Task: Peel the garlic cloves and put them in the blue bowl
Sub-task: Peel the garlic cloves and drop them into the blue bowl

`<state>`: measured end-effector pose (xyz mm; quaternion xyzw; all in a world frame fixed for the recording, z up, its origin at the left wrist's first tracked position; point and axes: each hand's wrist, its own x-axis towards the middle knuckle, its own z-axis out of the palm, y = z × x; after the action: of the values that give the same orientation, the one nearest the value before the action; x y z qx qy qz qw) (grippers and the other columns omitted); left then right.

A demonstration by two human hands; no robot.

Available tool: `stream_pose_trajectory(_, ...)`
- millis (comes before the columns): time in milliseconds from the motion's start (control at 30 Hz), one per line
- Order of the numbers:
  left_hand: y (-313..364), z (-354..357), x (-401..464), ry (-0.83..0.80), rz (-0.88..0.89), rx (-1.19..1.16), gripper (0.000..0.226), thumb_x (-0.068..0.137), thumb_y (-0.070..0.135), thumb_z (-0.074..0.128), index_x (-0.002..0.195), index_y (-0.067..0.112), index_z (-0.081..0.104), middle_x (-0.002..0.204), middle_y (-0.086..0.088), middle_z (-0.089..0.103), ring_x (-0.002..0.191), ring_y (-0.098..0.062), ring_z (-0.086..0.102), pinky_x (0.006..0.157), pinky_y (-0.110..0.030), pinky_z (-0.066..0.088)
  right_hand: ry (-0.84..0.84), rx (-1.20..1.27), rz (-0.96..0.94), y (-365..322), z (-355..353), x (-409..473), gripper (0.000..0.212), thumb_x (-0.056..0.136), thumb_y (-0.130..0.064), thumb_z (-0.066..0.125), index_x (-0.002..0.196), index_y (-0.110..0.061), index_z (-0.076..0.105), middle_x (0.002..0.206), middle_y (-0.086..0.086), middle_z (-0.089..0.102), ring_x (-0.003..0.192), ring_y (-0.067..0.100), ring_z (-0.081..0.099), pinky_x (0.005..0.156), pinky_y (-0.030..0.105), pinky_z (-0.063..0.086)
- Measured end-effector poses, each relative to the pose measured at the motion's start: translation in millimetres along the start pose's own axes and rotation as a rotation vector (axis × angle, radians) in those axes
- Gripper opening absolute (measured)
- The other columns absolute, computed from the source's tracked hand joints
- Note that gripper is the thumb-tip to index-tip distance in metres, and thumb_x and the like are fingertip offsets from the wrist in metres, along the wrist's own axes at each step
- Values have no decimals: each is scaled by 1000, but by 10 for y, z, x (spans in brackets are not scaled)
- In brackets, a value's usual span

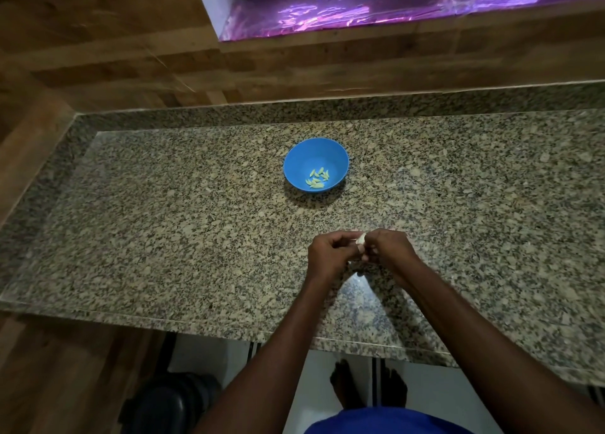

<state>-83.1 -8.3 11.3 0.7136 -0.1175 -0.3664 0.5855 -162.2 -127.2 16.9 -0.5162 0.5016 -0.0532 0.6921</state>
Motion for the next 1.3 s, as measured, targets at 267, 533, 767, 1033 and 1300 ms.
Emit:
stream_pose_trajectory(267,18,-33,43,-16,-83,-39,24,79,-10,77,102,-3,74,77,-3,76,66,-12,73,61,-20,57,-94,-116,34,-54,20,91,6,74,4,60,70,-1,61,67,22,65,60,29,61,71,50,57)
stream_pose_trajectory(533,29,25,115,-2,-78,5,22,78,-6,78,92,12,79,81,-10,78,69,-21,73,69,-34,63,-2,-112,87,-101,114,133,12,81,5,52,81,-1,62,68,14,61,56,25,57,62,38,54)
stream_pose_trajectory(767,38,48,194,66,-81,117,24,78,-3,78,99,8,78,82,-11,77,67,-18,73,62,-28,61,-18,60,180,7,94,196,22,79,23,49,92,14,64,76,26,63,47,26,61,85,64,56)
stream_pose_trajectory(1033,-41,82,266,199,-54,374,20,79,10,73,91,26,76,82,4,74,72,-12,70,65,-24,56,12,84,201,21,-10,166,30,83,27,48,67,2,51,61,19,50,53,27,50,61,46,52)
stream_pose_trajectory(1300,-59,-8,283,287,109,831,38,87,5,62,122,17,67,120,-4,61,104,-23,62,75,-28,45,67,43,168,189,-155,154,16,85,15,58,71,8,62,62,26,58,48,28,54,58,56,56)
